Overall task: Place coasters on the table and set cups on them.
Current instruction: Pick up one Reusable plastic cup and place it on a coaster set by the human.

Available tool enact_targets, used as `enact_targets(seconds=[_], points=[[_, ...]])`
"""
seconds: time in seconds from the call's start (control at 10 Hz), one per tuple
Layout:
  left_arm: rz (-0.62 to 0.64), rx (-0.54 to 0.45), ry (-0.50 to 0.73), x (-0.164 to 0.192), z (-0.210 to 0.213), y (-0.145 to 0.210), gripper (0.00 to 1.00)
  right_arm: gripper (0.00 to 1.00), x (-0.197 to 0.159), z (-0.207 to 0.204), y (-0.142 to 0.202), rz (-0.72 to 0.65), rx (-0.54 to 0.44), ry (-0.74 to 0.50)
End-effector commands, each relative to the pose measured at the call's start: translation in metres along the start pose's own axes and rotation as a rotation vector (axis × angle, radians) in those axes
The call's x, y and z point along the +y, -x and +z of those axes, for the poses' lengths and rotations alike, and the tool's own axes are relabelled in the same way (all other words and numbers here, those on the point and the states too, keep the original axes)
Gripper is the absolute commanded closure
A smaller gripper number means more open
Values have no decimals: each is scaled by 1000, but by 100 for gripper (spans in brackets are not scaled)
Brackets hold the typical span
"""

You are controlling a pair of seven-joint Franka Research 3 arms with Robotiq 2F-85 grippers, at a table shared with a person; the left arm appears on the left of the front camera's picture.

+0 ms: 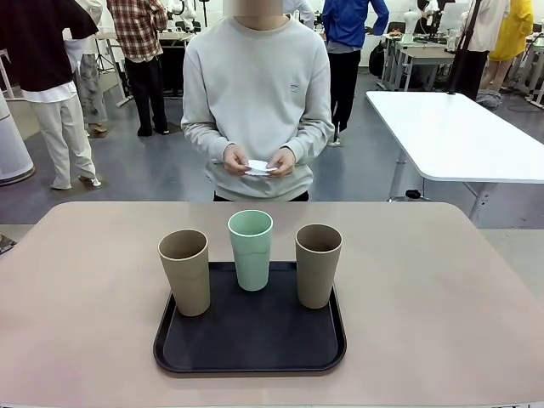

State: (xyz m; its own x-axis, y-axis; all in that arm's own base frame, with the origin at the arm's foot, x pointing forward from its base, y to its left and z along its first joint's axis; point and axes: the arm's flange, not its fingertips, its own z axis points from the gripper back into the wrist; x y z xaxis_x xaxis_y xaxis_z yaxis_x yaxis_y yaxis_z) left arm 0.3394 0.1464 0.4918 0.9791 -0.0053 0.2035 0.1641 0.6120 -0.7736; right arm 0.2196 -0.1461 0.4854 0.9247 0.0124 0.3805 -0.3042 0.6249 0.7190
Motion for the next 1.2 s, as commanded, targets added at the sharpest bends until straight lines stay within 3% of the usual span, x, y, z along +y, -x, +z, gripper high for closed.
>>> enact_targets(seconds=[0.0, 1.1], points=[[8, 11, 3, 4, -3, -3, 0, 0, 0, 0, -1, -9, -1, 4], [8, 11, 3, 4, -3, -3, 0, 0, 0, 0, -1, -9, -1, 4]])
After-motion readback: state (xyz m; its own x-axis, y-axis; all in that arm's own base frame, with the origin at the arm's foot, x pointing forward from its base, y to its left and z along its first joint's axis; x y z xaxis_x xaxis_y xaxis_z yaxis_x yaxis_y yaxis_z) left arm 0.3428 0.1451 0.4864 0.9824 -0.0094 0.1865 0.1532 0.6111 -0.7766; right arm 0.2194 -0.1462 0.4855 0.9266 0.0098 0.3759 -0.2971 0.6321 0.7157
